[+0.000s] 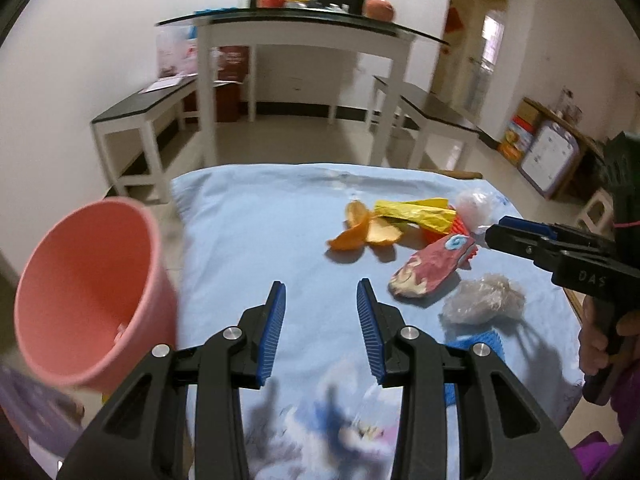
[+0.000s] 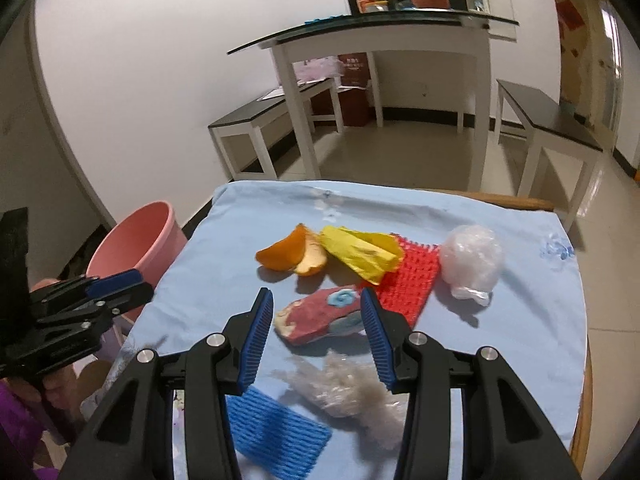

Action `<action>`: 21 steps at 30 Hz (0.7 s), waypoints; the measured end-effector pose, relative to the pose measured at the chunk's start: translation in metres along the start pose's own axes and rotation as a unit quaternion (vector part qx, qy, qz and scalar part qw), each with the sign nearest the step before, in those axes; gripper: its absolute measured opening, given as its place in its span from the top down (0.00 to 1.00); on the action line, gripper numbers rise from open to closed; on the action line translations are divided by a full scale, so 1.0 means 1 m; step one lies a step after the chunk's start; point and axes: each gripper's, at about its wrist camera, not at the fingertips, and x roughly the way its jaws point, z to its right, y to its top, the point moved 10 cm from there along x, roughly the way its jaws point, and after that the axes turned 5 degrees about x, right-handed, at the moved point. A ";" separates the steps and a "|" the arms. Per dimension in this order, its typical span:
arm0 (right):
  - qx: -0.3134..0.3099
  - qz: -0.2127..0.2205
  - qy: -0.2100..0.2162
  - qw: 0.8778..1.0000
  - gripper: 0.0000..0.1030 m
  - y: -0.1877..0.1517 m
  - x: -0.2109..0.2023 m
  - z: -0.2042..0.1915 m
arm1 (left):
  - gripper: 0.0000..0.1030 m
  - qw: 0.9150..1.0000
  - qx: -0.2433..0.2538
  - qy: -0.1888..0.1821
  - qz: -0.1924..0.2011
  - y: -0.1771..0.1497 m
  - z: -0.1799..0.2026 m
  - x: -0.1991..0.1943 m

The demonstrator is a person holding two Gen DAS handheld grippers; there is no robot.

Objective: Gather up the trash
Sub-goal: 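Move left tool toward orange peel while right tool approaches yellow glove, then grasp orange peel with left tool while right tool grasps yellow glove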

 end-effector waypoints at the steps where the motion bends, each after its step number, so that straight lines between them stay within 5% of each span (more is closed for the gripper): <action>1: 0.005 -0.001 0.000 1.000 0.56 0.001 0.001 0.005 | 0.64 1.000 0.009 -0.006 -0.004 0.005 0.004 0.008; 11: 0.015 -0.022 -0.002 1.000 0.56 0.011 0.016 0.035 | 0.64 0.996 0.078 -0.034 -0.027 0.037 0.029 0.075; 21: 0.011 -0.047 0.010 0.999 0.56 0.023 0.042 0.042 | 0.68 0.992 0.105 -0.042 -0.050 0.035 0.039 0.118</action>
